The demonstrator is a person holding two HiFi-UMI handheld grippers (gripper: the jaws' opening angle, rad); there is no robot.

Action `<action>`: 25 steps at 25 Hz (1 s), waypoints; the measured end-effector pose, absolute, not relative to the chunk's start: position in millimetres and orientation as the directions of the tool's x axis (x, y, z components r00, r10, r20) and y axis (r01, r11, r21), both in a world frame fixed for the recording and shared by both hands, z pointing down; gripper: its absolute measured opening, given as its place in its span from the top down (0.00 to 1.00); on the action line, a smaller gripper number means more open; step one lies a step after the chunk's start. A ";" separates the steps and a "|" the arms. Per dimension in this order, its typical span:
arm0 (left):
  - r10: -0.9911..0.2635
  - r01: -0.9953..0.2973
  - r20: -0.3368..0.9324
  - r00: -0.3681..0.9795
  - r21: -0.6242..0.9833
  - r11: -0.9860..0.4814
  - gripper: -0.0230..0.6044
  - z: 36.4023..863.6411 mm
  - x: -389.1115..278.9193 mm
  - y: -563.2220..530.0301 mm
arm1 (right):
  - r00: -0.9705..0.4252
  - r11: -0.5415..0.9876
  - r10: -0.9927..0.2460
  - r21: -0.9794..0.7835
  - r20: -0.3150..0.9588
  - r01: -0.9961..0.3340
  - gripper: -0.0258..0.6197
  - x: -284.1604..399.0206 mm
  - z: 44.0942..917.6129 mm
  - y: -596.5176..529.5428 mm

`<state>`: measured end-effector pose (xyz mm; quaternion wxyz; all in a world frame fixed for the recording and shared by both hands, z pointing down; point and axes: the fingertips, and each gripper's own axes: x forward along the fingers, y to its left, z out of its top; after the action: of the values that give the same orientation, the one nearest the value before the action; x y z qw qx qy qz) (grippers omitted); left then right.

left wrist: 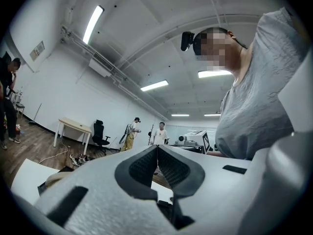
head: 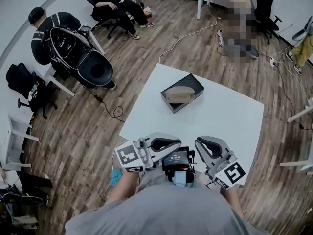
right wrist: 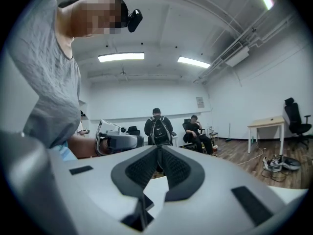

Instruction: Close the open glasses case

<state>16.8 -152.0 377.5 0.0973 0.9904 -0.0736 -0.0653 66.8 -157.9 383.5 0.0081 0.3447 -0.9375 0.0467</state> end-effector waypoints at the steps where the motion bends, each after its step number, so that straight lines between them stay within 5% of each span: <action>1: -0.166 -0.141 -0.119 0.979 0.195 -0.971 0.93 376.2 14.0 -157.6 | -0.745 0.741 -0.666 -0.077 0.042 -0.667 0.90 69.7 382.5 -161.2; 8: -0.247 -0.243 -0.094 0.964 0.055 -0.969 0.93 361.4 -6.7 -211.8 | -0.711 0.715 -0.699 0.062 0.076 -0.697 0.90 77.3 372.1 -197.9; 25: -0.377 -0.330 0.220 0.900 -0.221 -0.918 0.93 404.6 -2.1 -333.6 | -0.735 0.754 -0.647 0.309 0.202 -0.579 0.90 64.8 360.0 -339.6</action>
<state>-2.1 -333.6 404.6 -0.0893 0.9706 -0.1821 0.1300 64.8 -339.6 360.0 0.1502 0.3315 -0.9245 -0.1135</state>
